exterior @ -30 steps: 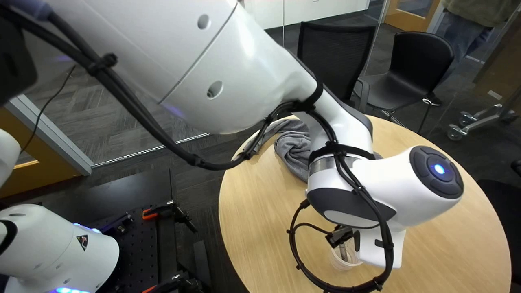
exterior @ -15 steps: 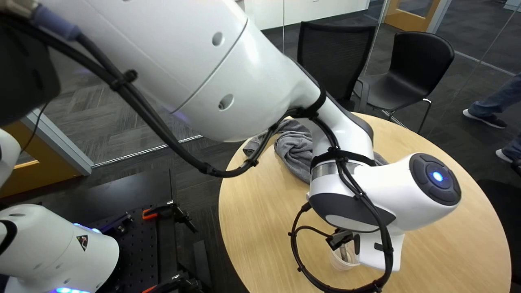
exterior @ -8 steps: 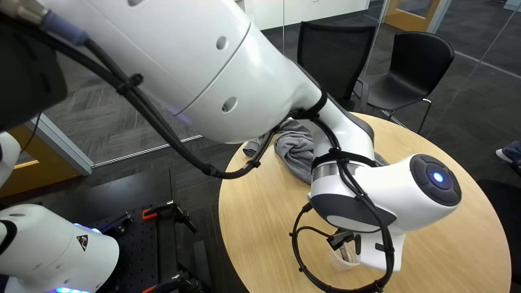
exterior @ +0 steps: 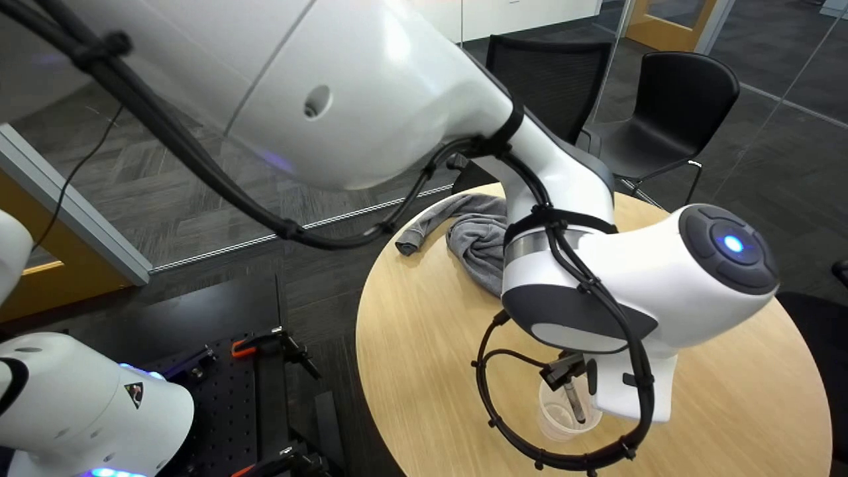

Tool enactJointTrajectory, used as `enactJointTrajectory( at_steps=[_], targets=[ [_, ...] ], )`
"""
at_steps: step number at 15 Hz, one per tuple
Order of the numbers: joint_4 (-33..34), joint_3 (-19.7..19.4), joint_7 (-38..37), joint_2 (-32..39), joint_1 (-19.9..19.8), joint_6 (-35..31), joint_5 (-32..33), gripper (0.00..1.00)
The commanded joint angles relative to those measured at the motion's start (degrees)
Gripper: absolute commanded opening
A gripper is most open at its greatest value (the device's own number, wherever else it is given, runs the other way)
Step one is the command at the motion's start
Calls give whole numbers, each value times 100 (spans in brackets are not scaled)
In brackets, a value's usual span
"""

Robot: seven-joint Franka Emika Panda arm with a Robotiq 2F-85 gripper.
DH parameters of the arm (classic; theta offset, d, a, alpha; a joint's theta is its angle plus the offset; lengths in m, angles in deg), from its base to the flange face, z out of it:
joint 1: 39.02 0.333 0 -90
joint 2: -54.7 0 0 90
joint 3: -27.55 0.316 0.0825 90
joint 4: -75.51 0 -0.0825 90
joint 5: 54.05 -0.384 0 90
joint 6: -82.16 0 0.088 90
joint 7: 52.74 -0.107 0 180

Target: Put the marker in the cup then put it back on the table

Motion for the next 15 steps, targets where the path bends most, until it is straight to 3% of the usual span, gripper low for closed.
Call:
enactJointTrajectory(
  at_steps=[1,8,15],
  targets=[
    [-786,-90,72,-844,158,-188,38,6],
    [-1959,-158,-56,-2044,610,-901,728,6],
    [-2697,-111,-511,-2359,1248,-1813,2119,6]
  ],
)
